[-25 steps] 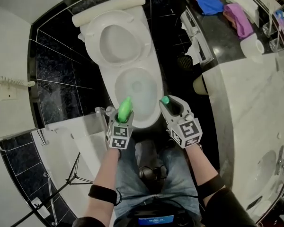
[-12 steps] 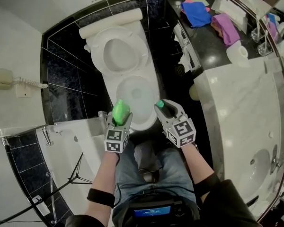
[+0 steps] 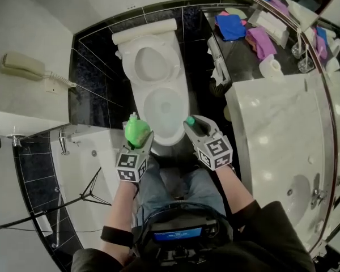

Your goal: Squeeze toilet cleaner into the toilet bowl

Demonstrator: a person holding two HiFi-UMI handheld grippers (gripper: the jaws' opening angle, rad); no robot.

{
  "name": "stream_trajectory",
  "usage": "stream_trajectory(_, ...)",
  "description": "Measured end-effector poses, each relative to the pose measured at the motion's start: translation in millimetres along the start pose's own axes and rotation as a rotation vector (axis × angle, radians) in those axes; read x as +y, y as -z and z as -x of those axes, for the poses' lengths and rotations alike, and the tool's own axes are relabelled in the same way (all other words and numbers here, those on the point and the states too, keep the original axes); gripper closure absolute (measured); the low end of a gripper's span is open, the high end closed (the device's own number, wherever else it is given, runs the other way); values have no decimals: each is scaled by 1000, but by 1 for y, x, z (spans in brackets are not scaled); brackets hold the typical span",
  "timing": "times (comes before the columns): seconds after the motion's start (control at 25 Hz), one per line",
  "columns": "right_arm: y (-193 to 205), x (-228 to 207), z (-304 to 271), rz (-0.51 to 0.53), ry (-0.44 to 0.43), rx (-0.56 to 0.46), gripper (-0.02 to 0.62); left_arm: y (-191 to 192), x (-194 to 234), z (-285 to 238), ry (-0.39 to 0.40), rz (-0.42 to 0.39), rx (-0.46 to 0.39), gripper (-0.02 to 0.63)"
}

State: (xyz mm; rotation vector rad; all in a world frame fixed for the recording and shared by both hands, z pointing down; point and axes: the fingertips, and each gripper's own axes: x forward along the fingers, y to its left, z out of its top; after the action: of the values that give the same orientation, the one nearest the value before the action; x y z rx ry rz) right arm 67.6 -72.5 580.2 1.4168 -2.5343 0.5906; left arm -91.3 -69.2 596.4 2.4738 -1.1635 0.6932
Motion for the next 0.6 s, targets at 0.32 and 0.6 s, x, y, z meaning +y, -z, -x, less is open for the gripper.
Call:
stream_trajectory(0.32, -26, 30, 56, 3, -17, 30, 443, -22, -21, 82, -29, 21, -10, 416)
stream_trajectory(0.6, -41, 46, 73, 12, 42, 22, 442, -37, -14, 126, -8, -4, -43, 416)
